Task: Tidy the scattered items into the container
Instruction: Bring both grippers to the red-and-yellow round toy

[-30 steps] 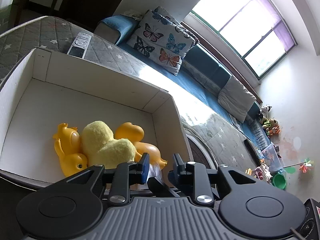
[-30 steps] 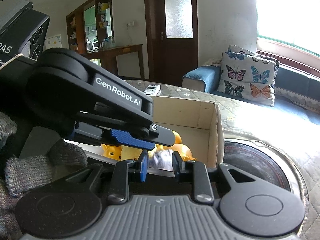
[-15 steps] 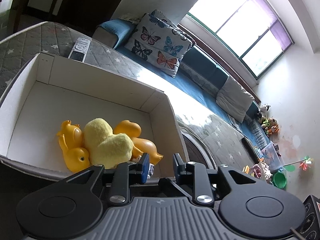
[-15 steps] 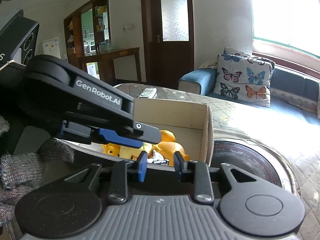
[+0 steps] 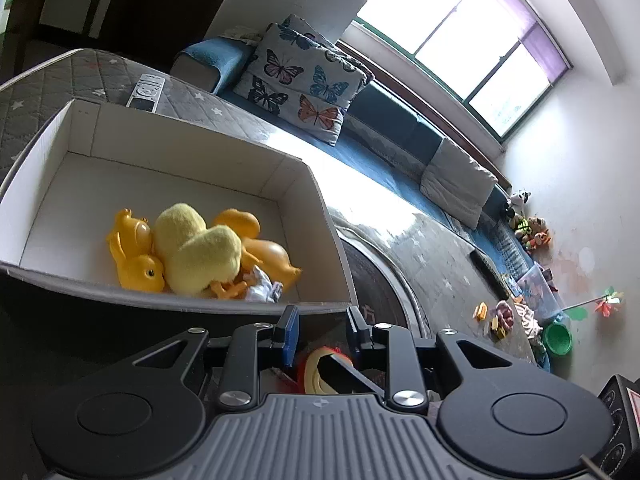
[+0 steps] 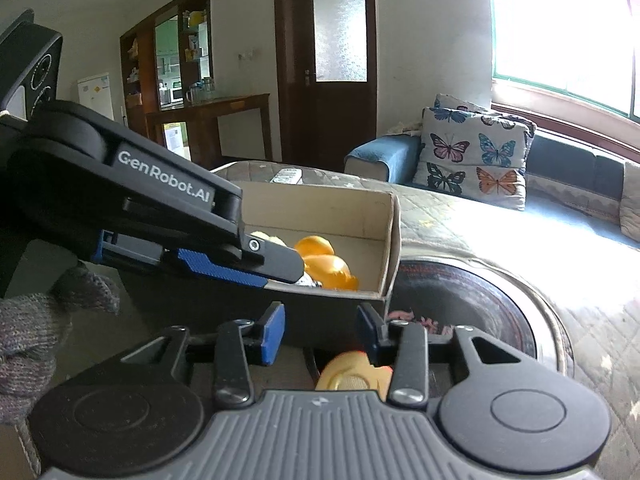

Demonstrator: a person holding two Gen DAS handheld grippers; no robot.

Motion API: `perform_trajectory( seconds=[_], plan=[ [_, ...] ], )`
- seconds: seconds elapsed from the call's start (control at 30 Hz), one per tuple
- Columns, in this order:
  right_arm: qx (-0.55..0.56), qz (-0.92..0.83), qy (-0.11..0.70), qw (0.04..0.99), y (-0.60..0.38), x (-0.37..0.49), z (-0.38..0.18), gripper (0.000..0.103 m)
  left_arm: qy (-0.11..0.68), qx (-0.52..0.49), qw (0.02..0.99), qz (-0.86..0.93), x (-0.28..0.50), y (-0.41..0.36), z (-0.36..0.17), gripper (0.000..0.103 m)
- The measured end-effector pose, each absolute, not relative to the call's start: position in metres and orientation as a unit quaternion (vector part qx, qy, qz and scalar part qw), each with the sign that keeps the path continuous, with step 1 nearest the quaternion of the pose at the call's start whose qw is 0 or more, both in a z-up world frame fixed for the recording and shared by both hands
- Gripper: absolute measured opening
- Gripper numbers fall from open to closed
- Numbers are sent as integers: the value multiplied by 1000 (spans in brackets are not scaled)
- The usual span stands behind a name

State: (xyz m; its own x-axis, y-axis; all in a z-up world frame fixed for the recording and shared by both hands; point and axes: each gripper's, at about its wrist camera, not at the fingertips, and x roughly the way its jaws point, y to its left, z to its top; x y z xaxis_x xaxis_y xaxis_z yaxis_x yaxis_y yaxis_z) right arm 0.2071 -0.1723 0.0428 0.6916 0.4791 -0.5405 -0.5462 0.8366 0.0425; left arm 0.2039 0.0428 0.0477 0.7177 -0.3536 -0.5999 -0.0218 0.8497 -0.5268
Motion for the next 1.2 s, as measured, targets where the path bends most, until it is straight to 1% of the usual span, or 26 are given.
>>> perform_trajectory(
  seconds=[0.17, 0.23, 0.37, 0.47, 0.5, 0.73, 0.83, 1.2],
  plan=[
    [-61, 275, 284, 916, -180, 198, 37, 46, 372, -253, 888, -96, 199, 37, 42, 30],
    [-61, 273, 288, 916, -183, 197, 36, 51, 376, -254, 886, -97, 198, 35, 39, 30],
    [-60, 269, 297, 914, -187, 196, 32, 52, 385, -255, 882, -97, 196, 31, 33, 30],
    [-61, 264, 307, 912, -190, 197, 27, 56, 391, -255, 879, -97, 198, 29, 29, 31],
    [-61, 261, 311, 912, -191, 198, 25, 58, 393, -255, 878, -96, 199, 28, 27, 31],
    [-54, 252, 333, 907, -196, 204, 9, 59, 399, -262, 874, -93, 204, 27, 18, 31],
    [-50, 249, 340, 906, -196, 206, 4, 59, 401, -262, 873, -95, 207, 25, 15, 33],
    [-37, 251, 351, 901, -196, 212, -9, 59, 412, -256, 869, -100, 222, 18, 4, 34]
  ],
)
